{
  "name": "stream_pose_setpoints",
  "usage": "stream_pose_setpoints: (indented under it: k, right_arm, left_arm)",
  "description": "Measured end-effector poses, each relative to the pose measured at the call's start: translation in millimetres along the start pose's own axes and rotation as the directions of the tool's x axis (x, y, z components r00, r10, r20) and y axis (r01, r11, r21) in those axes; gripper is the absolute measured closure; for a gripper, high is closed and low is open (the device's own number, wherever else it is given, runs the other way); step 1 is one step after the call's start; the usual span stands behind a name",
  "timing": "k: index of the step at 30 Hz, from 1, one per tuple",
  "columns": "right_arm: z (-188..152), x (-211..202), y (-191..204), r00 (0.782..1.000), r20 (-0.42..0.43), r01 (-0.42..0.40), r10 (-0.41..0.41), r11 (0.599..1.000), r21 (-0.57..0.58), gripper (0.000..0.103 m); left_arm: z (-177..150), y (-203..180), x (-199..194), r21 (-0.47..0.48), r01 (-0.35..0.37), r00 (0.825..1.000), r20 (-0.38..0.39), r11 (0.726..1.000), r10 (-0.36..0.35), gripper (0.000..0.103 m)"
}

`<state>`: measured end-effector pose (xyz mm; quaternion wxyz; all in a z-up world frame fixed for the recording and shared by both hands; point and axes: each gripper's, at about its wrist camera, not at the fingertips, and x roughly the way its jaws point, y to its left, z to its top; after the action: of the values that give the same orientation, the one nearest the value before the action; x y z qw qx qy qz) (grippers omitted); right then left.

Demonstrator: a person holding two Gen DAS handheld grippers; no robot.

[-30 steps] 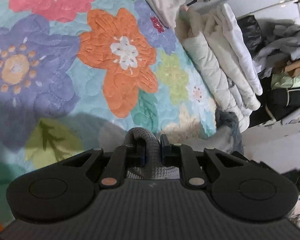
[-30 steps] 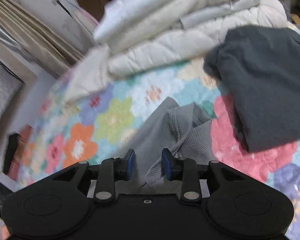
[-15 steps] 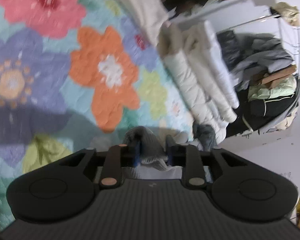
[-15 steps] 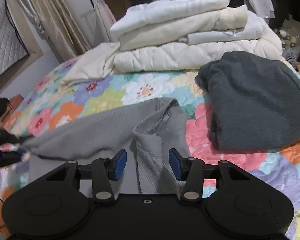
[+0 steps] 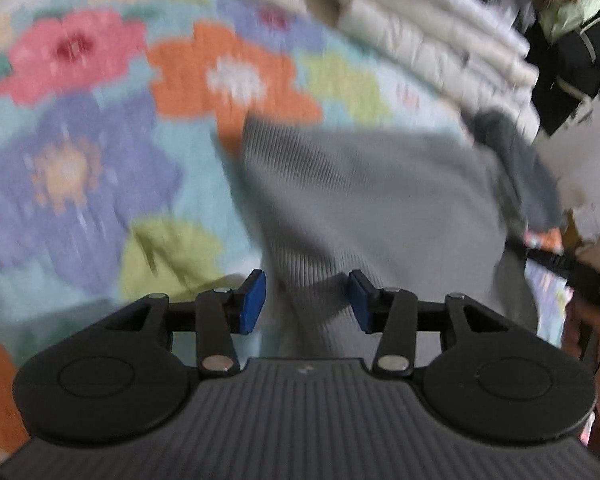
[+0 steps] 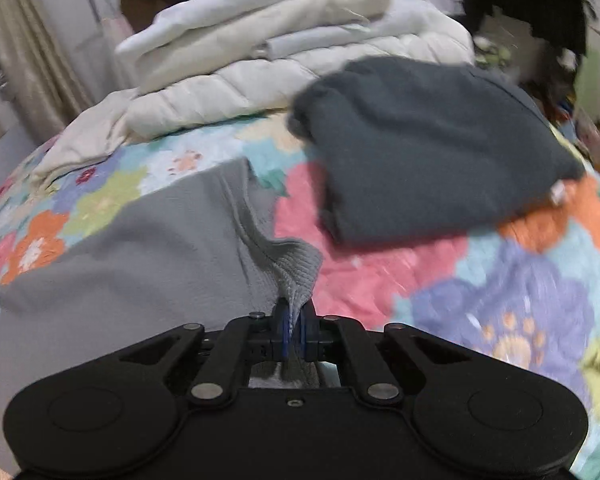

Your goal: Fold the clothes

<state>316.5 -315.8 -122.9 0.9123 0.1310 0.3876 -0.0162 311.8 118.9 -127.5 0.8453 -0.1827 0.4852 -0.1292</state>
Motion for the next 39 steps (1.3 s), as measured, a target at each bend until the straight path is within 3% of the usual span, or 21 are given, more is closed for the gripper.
stream_pose_setpoints:
  k: [2, 5, 9, 11, 15, 17, 18, 19, 23, 27, 33, 36, 37, 39]
  right_arm:
    - [0, -1, -7, 1.0, 0.023, -0.004, 0.003, 0.999, 0.044, 0.08]
    - [0, -9, -14, 0.999, 0.043, -0.02, 0.016, 0.996, 0.088, 0.078]
    - [-20, -36, -17, 0.998, 0.037, -0.063, 0.059, 0.99, 0.13, 0.065]
    - [-30, -49, -18, 0.996, 0.034, -0.084, 0.08, 0.985, 0.151, 0.058]
    - [-51, -75, -20, 0.992, 0.03, -0.127, 0.123, 0.973, 0.194, 0.057]
    - [-64, -85, -18, 0.988, 0.022, -0.156, 0.155, 0.963, 0.219, 0.054]
    - [-71, -90, -17, 0.985, 0.018, -0.171, 0.171, 0.957, 0.233, 0.053]
    - [-78, -94, -16, 0.982, 0.014, -0.185, 0.188, 0.952, 0.246, 0.053]
    - [-98, -102, -7, 0.962, -0.03, -0.252, 0.271, 0.926, 0.282, 0.053]
    - [-112, -93, -6, 0.926, -0.042, -0.333, 0.374, 0.866, 0.373, 0.05]
    - [-129, -70, -9, 0.877, -0.015, -0.395, 0.48, 0.739, 0.546, 0.046]
    - [-138, -66, -5, 0.863, -0.021, -0.394, 0.506, 0.697, 0.598, 0.044]
    - [-142, -67, -3, 0.854, -0.024, -0.4, 0.519, 0.686, 0.608, 0.044]
    - [-148, -70, 0, 0.844, -0.018, -0.412, 0.536, 0.669, 0.619, 0.044]
  left_arm:
    - [-6, 4, 3, -0.014, -0.002, 1.0, -0.001, 1.0, 0.001, 0.058]
    - [-7, 7, -2, -0.041, -0.002, 1.0, -0.005, 0.999, 0.002, 0.058]
    - [-11, 3, -10, -0.05, -0.011, 1.0, -0.022, 0.999, 0.01, 0.056]
    - [-15, 0, -12, -0.059, 0.031, 0.999, -0.028, 0.998, -0.032, 0.055]
    - [-20, -9, -9, -0.069, 0.111, 0.993, -0.021, 0.991, -0.113, 0.045]
    - [-23, -14, -1, -0.046, 0.107, 0.994, -0.013, 0.993, -0.108, 0.052]
    - [-27, -15, 1, -0.046, 0.1, 0.995, -0.003, 0.994, -0.1, 0.08]
    - [-31, -15, 0, -0.047, 0.097, 0.995, 0.013, 0.994, -0.097, 0.089]
    - [-45, -28, -19, 0.017, 0.01, 0.998, 0.062, 1.0, -0.011, 0.095]
    - [-64, -19, -18, -0.05, -0.04, 0.996, 0.078, 0.998, 0.044, 0.092]
    - [-59, -26, -38, -0.028, -0.032, 0.994, 0.102, 0.999, 0.034, 0.091]
    - [-60, -34, -50, 0.008, 0.017, 0.988, 0.152, 1.0, -0.018, 0.085]
    - [-59, -36, -50, 0.026, 0.071, 0.986, 0.147, 0.997, -0.074, 0.079]
    - [-57, -37, -49, 0.036, 0.132, 0.981, 0.142, 0.991, -0.136, 0.077]
